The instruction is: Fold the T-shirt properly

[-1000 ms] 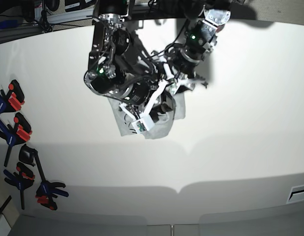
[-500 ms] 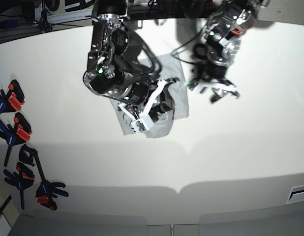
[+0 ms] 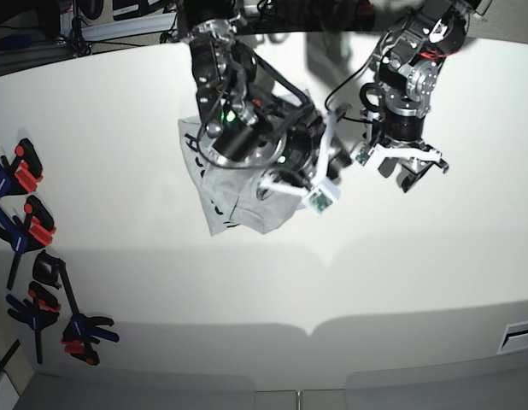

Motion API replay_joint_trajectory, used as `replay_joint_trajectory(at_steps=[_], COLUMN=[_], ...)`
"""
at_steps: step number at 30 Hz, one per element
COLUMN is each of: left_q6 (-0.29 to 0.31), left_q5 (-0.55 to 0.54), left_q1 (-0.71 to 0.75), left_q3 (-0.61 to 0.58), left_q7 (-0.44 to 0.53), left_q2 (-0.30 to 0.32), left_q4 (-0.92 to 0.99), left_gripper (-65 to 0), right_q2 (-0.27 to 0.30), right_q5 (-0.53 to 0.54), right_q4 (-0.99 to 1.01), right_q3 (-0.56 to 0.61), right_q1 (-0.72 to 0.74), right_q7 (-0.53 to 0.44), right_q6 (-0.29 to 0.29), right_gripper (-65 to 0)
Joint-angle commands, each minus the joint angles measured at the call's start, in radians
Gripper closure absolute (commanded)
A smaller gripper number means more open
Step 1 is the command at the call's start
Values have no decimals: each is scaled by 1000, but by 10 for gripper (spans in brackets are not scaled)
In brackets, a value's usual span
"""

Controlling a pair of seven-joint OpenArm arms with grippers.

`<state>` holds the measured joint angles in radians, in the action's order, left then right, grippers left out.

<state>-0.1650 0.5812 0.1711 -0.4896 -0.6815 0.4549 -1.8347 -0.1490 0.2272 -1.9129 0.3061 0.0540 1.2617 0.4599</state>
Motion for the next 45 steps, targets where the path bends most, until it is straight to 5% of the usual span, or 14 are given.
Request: replay_joint_trajectory(at_steps=[1, 9, 14, 19, 28, 35, 38, 43, 45], left_q6=[-31, -31, -31, -30, -30, -30, -30, -30, -30], left_q5=[20, 19, -41, -102, -103, -103, -103, -103, -103], left_q1=[-10, -10, -10, -8, -8, -8, -8, -8, -8], left_q3=[5, 5, 5, 5, 5, 5, 5, 5, 5], left_q7=[16, 16, 15, 15, 16, 16, 16, 16, 16], left_q2=[6, 6, 6, 5, 5, 5, 5, 5, 5], left_q4=[-20, -20, -20, -20, -20, -20, -20, -20, -20], left_gripper=[-291, -291, -291, -291, -291, -291, -291, -291, -291], right_q2=[-8, 185, 257, 317, 351, 351, 351, 332, 313], right_q5=[11, -41, 5, 95, 254, 263, 264, 264, 269], right_q4=[-37, -113, -109, -109, 7, 49, 49, 49, 49], right_q3=[0, -31, -140, -241, -259, -259, -259, -259, -259], right_q1=[31, 42, 36, 28, 26, 30, 32, 32, 31], right_q7=[-23, -46, -103, -63, -16, -14, -14, -16, -14], right_q6=[3, 3, 3, 4, 117, 128, 127, 127, 127], right_gripper=[-163, -177, -388, -411, -411, -410, -355, 0, 0])
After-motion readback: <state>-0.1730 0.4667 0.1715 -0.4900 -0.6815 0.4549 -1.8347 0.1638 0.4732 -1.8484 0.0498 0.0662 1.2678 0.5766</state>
